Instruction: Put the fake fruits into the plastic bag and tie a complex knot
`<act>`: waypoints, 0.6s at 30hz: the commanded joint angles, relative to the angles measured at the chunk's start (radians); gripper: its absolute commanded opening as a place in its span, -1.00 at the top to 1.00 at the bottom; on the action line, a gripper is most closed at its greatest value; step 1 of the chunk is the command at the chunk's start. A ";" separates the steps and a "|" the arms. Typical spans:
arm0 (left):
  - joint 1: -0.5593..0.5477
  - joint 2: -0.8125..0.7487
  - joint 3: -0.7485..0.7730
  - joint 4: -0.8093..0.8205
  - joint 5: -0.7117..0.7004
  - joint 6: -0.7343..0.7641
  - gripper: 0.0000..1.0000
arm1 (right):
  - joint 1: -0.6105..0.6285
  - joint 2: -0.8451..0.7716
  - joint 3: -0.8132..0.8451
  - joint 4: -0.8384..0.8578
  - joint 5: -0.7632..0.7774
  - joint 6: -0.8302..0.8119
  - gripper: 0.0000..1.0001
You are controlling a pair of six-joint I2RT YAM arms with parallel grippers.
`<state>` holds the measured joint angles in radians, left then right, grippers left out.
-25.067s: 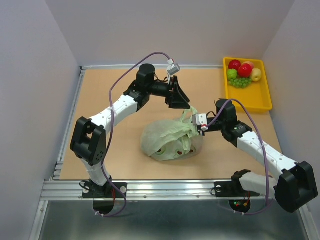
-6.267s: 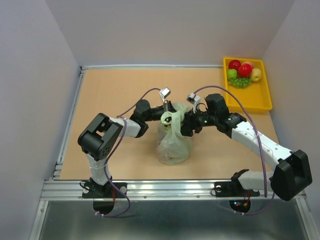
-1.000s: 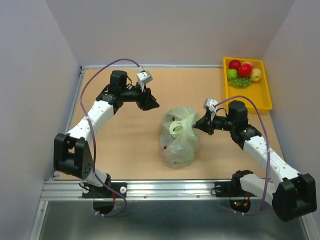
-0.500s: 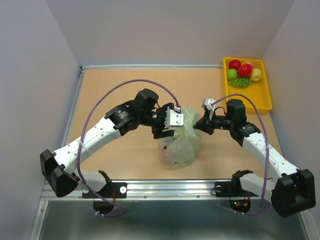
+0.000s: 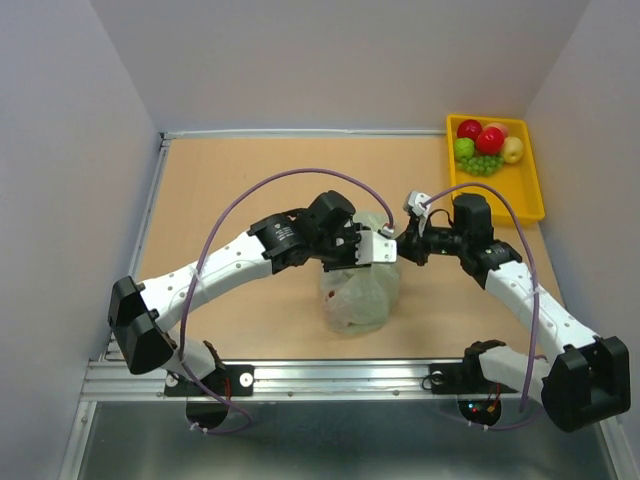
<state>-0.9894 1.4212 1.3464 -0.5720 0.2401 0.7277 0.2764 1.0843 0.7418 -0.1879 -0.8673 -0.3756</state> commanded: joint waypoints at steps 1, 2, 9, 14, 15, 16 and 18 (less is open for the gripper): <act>-0.005 0.024 0.076 0.018 -0.100 -0.011 0.74 | 0.006 -0.014 0.060 -0.010 0.016 -0.032 0.99; -0.003 0.030 0.077 0.015 -0.110 -0.017 0.95 | 0.006 -0.017 0.062 -0.018 0.024 -0.040 0.99; 0.112 -0.025 -0.004 0.033 -0.104 -0.083 1.00 | 0.006 -0.040 0.071 -0.136 0.151 -0.156 0.99; 0.193 -0.074 -0.111 0.080 -0.119 -0.117 1.00 | 0.006 -0.067 0.074 -0.194 0.205 -0.230 0.99; 0.210 -0.082 -0.119 0.089 -0.119 -0.135 1.00 | 0.006 -0.072 0.079 -0.215 0.226 -0.252 0.99; 0.221 -0.087 -0.130 0.093 -0.119 -0.140 1.00 | 0.004 -0.073 0.085 -0.225 0.235 -0.262 0.99; 0.247 -0.099 -0.154 0.104 -0.120 -0.149 1.00 | 0.000 -0.081 0.103 -0.249 0.267 -0.287 0.99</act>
<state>-0.8146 1.3983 1.2293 -0.4450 0.2089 0.6128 0.2985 1.0351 0.7776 -0.3271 -0.7387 -0.5743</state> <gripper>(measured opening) 0.033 0.014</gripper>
